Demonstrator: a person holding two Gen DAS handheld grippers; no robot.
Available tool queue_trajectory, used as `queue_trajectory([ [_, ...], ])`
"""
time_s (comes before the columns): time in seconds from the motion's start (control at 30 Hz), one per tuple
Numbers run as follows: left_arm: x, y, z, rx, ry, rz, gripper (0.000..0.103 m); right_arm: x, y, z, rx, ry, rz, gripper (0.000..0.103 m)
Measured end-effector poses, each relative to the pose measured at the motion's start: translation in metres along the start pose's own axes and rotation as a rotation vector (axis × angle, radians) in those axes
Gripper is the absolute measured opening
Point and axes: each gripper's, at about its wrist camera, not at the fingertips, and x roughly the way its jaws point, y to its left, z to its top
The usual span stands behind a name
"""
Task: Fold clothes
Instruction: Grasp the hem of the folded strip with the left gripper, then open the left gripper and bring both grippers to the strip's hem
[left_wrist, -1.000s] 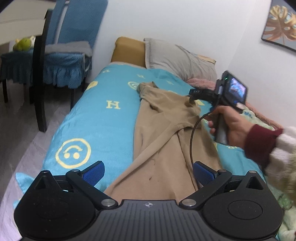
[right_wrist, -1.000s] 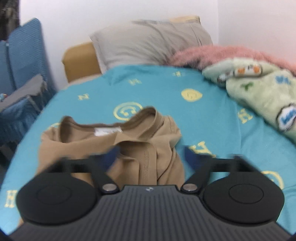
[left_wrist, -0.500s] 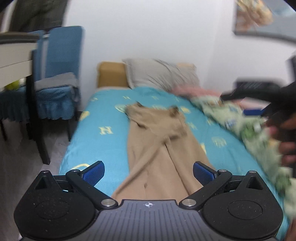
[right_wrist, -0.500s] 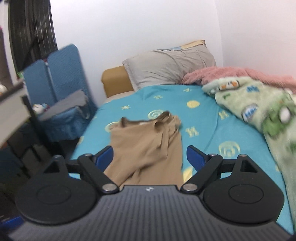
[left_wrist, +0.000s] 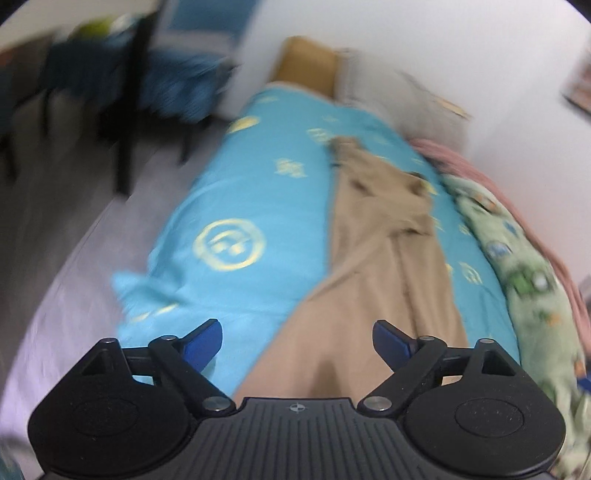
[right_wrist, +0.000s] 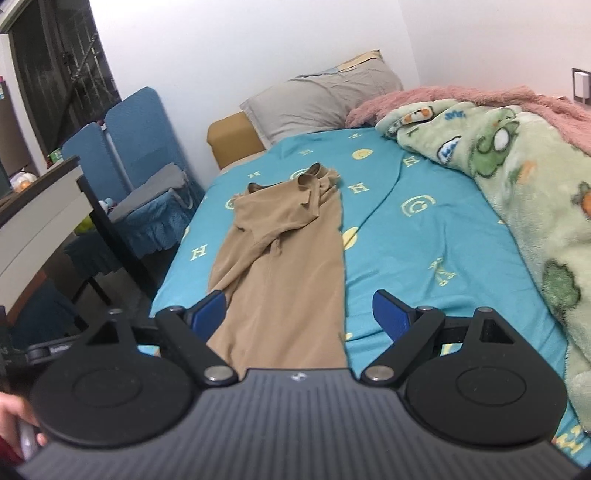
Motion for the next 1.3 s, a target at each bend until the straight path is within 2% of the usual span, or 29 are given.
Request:
queue_trajectory([
  [0.13, 0.013, 0.026, -0.001, -0.141, 0.075, 0.085, 0.081, 0.002, -0.006, -0.004, 0.023, 0.023, 0.018, 0.088],
  [0.2, 0.019, 0.034, -0.003, -0.192, 0.114, 0.084, 0.076, 0.001, -0.010, -0.007, 0.039, 0.034, 0.026, 0.088],
  [0.3, 0.024, 0.037, -0.007, -0.209, 0.152, 0.108, 0.073, 0.000, -0.017, -0.009, 0.065, 0.043, 0.027, 0.088],
  [0.47, 0.030, 0.030, -0.015, -0.192, 0.205, 0.101, 0.069, 0.006, -0.023, -0.014, 0.124, 0.077, 0.024, 0.088],
  [0.53, 0.029, 0.028, -0.018, -0.185, 0.215, 0.108, 0.061, 0.009, -0.025, -0.015, 0.143, 0.093, 0.027, 0.088],
  [0.63, 0.029, 0.024, -0.019, -0.166, 0.237, 0.150, 0.041, 0.012, -0.029, -0.017, 0.167, 0.108, 0.028, 0.088],
  [0.67, 0.029, 0.022, -0.019, -0.152, 0.248, 0.160, 0.030, 0.012, -0.030, -0.017, 0.174, 0.111, 0.028, 0.088],
  [0.7, 0.029, 0.020, -0.019, -0.137, 0.259, 0.171, 0.013, 0.012, -0.032, -0.017, 0.181, 0.113, 0.029, 0.088],
  [0.77, 0.025, 0.009, -0.020, -0.079, 0.255, 0.172, 0.004, 0.013, -0.034, -0.018, 0.192, 0.118, 0.028, 0.088],
  [0.83, 0.018, -0.006, -0.022, 0.010, 0.235, 0.177, 0.002, 0.014, -0.037, -0.018, 0.199, 0.124, 0.027, 0.088],
  [0.97, -0.009, -0.058, -0.039, 0.354, 0.122, 0.233, 0.001, 0.016, -0.040, -0.018, 0.214, 0.132, 0.027, 0.088],
  [1.1, -0.042, -0.108, -0.069, 0.688, -0.017, 0.269, 0.001, 0.015, -0.042, -0.017, 0.223, 0.127, 0.026, 0.088],
  [1.2, -0.063, -0.139, -0.095, 0.868, -0.077, 0.247, 0.001, 0.016, -0.044, -0.017, 0.232, 0.125, 0.016, 0.088],
  [1.3, -0.070, -0.162, -0.115, 0.958, -0.084, 0.191, 0.001, 0.018, -0.046, -0.017, 0.241, 0.129, 0.006, 0.088],
])
